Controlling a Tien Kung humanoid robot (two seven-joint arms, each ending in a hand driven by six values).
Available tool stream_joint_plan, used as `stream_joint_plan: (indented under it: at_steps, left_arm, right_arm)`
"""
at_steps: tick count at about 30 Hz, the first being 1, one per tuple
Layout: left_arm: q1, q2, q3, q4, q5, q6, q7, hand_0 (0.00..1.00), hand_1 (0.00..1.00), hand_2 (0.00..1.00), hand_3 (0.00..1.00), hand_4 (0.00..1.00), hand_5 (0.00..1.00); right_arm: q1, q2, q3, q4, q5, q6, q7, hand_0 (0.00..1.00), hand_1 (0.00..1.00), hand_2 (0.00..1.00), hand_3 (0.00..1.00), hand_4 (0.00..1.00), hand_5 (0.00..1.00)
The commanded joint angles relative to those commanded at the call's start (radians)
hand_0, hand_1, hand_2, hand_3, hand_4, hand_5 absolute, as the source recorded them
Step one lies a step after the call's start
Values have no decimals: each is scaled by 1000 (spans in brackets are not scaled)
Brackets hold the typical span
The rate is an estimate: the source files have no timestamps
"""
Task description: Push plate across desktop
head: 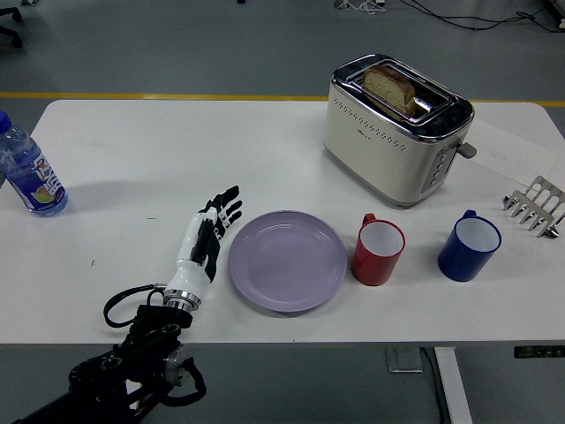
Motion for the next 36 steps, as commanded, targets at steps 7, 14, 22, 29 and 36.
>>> stream_joint_plan:
  at_steps: [7,14,22,29,36]
  left_arm:
    - [33,13,-128,-19,83,42,0,835,850,879,766,482,975]
    - [88,75,-327,-118,295,-10,6,713,718,764,639,469,933]
    - [119,109,-549,-156,462,-169,235,679,686,678,616,490,974]
    - [191,101,-788,-180,383,-340,505,669,688,679,619,485,964]
    - [240,67,-939,-199,307,-357,542,669,690,681,620,492,945]
  right_arm:
    - [-2,-2,-3,0,2,1,0,530,500,599,551,250,197]
    - [-2,-6,1,0,3,2,1,531,500,600,550,250,197]
    - [-2,-10,7,0,-2,3,1,530,500,600,550,250,198]
    - [-4,-10,7,0,-1,2,1,530,500,600,550,251,199]
    - [-7,-11,7,0,1,2,2,531,500,600,550,252,200]
